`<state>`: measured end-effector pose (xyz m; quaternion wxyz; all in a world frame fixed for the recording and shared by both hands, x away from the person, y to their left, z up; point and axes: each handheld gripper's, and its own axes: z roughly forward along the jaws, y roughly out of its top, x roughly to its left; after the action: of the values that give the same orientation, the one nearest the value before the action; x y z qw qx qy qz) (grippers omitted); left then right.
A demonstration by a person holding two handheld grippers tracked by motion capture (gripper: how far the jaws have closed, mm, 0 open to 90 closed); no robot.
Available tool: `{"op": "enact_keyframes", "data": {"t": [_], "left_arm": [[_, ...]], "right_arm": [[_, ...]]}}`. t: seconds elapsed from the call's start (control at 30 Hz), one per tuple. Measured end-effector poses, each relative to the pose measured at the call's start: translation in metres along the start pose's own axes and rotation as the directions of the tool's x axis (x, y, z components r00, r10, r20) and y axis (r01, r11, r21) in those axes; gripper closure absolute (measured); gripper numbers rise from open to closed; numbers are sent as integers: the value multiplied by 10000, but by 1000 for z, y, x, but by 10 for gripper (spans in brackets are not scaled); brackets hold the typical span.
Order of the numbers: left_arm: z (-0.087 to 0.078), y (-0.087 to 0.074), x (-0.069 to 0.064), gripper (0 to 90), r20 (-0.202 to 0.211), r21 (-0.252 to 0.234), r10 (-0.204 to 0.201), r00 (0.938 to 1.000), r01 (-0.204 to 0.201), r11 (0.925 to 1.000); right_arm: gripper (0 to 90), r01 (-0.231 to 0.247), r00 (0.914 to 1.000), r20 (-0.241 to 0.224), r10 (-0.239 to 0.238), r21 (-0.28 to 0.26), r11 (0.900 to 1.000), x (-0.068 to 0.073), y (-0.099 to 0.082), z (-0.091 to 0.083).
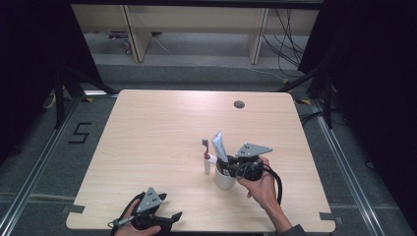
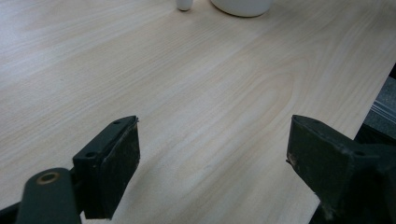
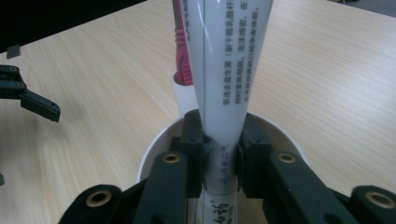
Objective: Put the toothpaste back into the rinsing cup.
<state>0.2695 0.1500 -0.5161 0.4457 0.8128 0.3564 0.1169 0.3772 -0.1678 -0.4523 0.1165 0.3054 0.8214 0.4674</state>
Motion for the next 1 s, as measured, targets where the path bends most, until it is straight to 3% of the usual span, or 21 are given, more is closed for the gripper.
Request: {"op": "enact_keyframes", "data": {"t": [0.2, 0.23, 0.27, 0.43, 0.5, 0.6, 0.63, 0.67, 0.7, 0.83, 0.97, 1.0], "left_arm": [[0, 0, -1, 166, 55, -114, -147, 9999, 147, 9998], [-1, 1, 1, 166, -28, 98, 75, 10000, -75, 9999], [0, 0, -1, 166, 63, -130, -96, 9999, 96, 9999], [-2, 1, 0, 166, -1, 96, 76, 10000, -76, 9999], [-2, 1, 0, 166, 27, 78, 94, 10000, -95, 9999], [-2, 1, 0, 166, 5, 11, 49, 10000, -49, 10000], [-2, 1, 0, 166, -30, 110, 96, 9999, -96, 9999], [-2, 0, 0, 166, 43, 49, 109, 9999, -109, 9999], [-2, 1, 0, 166, 18, 86, 108, 9999, -109, 9999], [-2, 0, 0, 166, 43, 39, 110, 9999, -110, 9999], [-2, 1, 0, 166, 0, 75, 98, 10000, -98, 9999], [-2, 0, 0, 166, 21, 27, 119, 9999, -119, 9999]], "right_arm": [[757, 40, 9999, 118, -42, 182, 9998, 0, -4, 0], [757, 4, 9999, 161, -6, 148, 9999, 0, -5, 0], [756, -23, 9999, 158, 20, 155, 9999, 1, -5, 0], [742, 70, 9998, 163, -73, 207, 9998, 2, -5, -1], [723, -139, 9997, 188, 134, 280, 9995, 4, -6, -2], [697, 207, 9994, 285, -216, 329, 9992, 3, -7, -1], [689, -236, 9992, 331, 222, 406, 9989, 6, -9, -1], [675, 126, 9994, 308, -136, 329, 9994, 3, -9, 0], [662, 120, 9994, 314, -131, 340, 9994, 3, -10, 0], [604, -129, 9999, 46, 128, 302, 9995, 4, -9, 0], [559, -199, 9994, 278, 196, 87, 9998, 4, -8, -3], [551, -485, 9985, 255, 479, 213, 9986, 5, -8, -6]]}}
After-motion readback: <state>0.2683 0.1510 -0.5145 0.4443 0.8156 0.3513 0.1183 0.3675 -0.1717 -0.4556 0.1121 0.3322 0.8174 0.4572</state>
